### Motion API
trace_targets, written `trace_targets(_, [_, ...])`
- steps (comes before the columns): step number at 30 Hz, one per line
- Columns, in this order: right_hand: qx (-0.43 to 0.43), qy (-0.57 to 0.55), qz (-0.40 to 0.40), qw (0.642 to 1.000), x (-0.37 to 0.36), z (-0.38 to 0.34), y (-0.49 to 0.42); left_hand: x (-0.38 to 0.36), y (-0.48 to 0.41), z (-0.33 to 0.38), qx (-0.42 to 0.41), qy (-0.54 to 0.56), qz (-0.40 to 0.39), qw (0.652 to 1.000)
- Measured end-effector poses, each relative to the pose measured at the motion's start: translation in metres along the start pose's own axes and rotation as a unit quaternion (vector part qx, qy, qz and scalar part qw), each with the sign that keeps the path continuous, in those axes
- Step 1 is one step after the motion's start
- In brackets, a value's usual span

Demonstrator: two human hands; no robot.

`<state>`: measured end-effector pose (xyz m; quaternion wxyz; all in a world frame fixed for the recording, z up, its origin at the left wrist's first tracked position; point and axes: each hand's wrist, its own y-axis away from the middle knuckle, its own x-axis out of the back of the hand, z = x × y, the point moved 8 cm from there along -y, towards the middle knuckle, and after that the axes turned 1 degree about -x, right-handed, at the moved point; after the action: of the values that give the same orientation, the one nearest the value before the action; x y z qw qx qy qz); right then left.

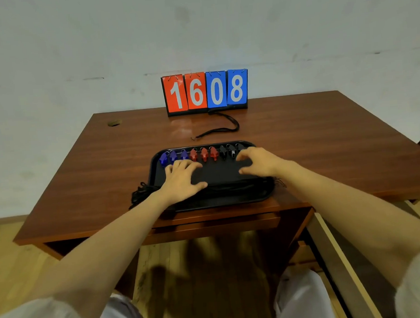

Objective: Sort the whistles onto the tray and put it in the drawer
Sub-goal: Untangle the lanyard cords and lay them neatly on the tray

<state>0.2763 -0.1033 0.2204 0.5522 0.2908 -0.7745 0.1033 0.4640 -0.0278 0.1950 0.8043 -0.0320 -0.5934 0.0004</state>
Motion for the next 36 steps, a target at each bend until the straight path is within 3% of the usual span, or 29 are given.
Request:
trace_targets(8, [-0.010,-0.011,0.073,0.997,0.046,-0.012,-0.087,0.036,-0.093,-0.013,0.074,-0.002,0.036,0.997])
trace_targets(15, [-0.042,0.011,0.020,0.999,0.021,0.005,-0.175,0.014,-0.165,-0.058,0.135,0.041,-0.027,0.990])
trace_targets(25, [-0.108,-0.004,0.034,0.994,-0.007,0.043,-0.239,-0.023,-0.219,-0.085,0.121,0.049,-0.066,0.989])
trace_targets(29, [-0.097,-0.023,0.044,0.994,-0.009,0.038,-0.242,-0.024,-0.223,-0.084,0.130,0.082,-0.064,0.986])
trace_targets(34, [-0.068,-0.042,0.143,0.986,0.012,0.015,-0.226,-0.001,-0.213,-0.071,0.140,0.134,0.025,0.981])
trace_targets(36, [-0.049,-0.042,0.097,0.993,0.011,0.004,-0.221,0.013,-0.207,-0.063,0.129,0.162,0.063,0.976])
